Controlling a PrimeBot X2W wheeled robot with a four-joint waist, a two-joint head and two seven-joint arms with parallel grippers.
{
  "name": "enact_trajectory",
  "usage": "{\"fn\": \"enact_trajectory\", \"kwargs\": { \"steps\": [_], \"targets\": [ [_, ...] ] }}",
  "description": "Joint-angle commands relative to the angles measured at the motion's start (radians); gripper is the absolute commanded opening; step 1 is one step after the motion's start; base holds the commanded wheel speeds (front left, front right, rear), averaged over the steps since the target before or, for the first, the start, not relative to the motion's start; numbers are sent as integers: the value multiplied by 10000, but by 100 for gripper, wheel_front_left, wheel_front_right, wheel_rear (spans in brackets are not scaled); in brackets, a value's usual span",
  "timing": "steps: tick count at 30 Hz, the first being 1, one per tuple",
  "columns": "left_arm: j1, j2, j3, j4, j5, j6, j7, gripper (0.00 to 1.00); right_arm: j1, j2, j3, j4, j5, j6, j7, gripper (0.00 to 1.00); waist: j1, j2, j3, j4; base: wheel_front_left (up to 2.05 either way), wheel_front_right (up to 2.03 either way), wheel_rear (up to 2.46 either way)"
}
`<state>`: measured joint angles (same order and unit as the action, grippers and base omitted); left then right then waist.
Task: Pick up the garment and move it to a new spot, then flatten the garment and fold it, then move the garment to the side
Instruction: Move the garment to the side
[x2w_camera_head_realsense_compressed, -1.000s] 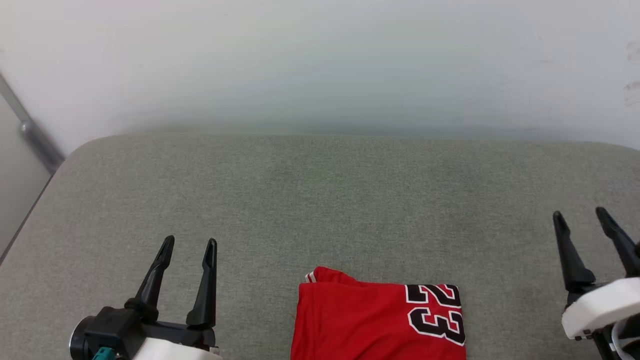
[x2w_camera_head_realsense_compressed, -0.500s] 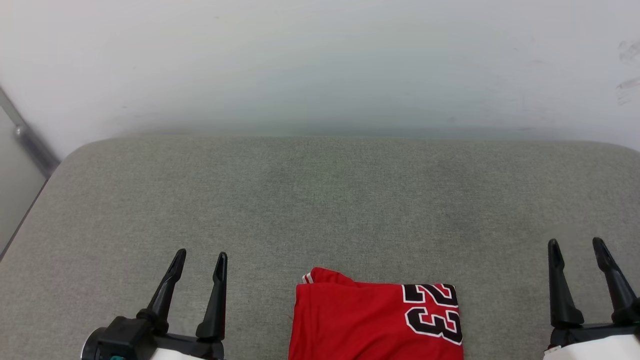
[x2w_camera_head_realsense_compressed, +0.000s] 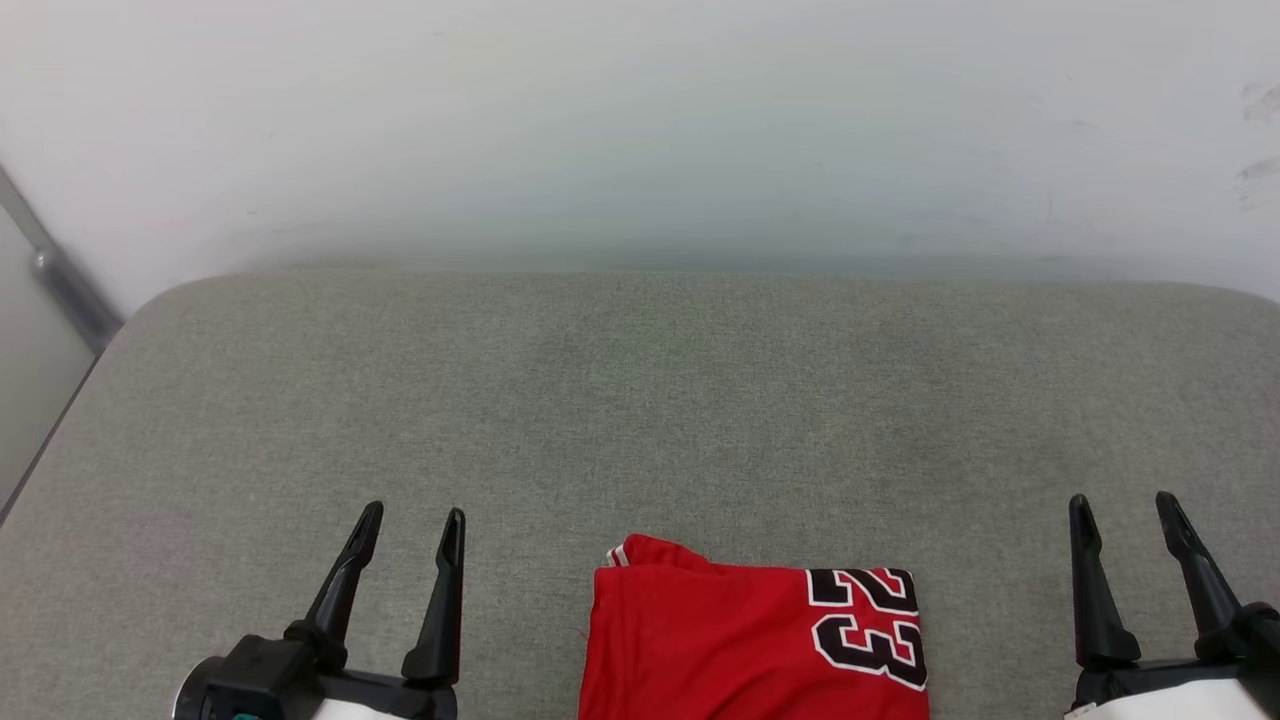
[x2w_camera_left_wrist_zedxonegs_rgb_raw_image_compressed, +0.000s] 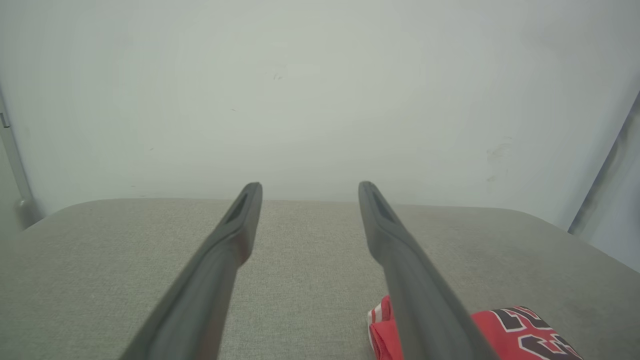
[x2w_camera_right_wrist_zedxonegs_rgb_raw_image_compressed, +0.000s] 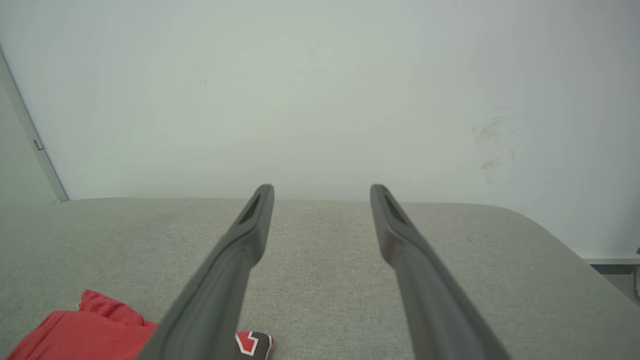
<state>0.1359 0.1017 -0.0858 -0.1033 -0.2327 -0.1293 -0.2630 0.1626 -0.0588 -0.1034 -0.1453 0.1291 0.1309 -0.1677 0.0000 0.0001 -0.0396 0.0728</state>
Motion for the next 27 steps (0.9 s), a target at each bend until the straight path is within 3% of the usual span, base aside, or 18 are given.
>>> {"fn": "enact_trajectory", "kwargs": {
  "steps": [1, 8, 12, 20, 23, 27],
  "targets": [
    [-58, -1, 2, -6, 26, -12, -21, 100, -110, 50, 17, 6, -1, -3, -2, 100, 0, -1, 4, 5, 0, 0, 0],
    [-122, 23, -76, -16, 26, -12, -21, 100, -41, 75, 131, -102, 53, -3, 257, 100, 0, -1, 54, 57, 0, 0, 0],
    [-146, 22, -122, -34, 3, -12, -21, 100, -21, -174, 336, -324, 95, -3, 1117, 100, 0, -1, 139, 144, 0, 0, 0],
    [-259, 88, -159, -89, -43, -12, -21, 100, 42, -746, 722, -962, 1024, -3, 5593, 100, 0, -1, 511, 434, 0, 0, 0],
    [-385, 87, -191, -97, -50, -12, -21, 100, -90, -527, 768, -1161, 1390, -3, 7232, 100, 0, -1, 754, 562, 0, 0, 0],
    [-601, 87, -301, -66, -23, -12, -21, 100, -368, -292, 689, -1021, 1494, -4, 8611, 100, 0, -1, 1090, 796, 0, 0, 0]
  ]
}}
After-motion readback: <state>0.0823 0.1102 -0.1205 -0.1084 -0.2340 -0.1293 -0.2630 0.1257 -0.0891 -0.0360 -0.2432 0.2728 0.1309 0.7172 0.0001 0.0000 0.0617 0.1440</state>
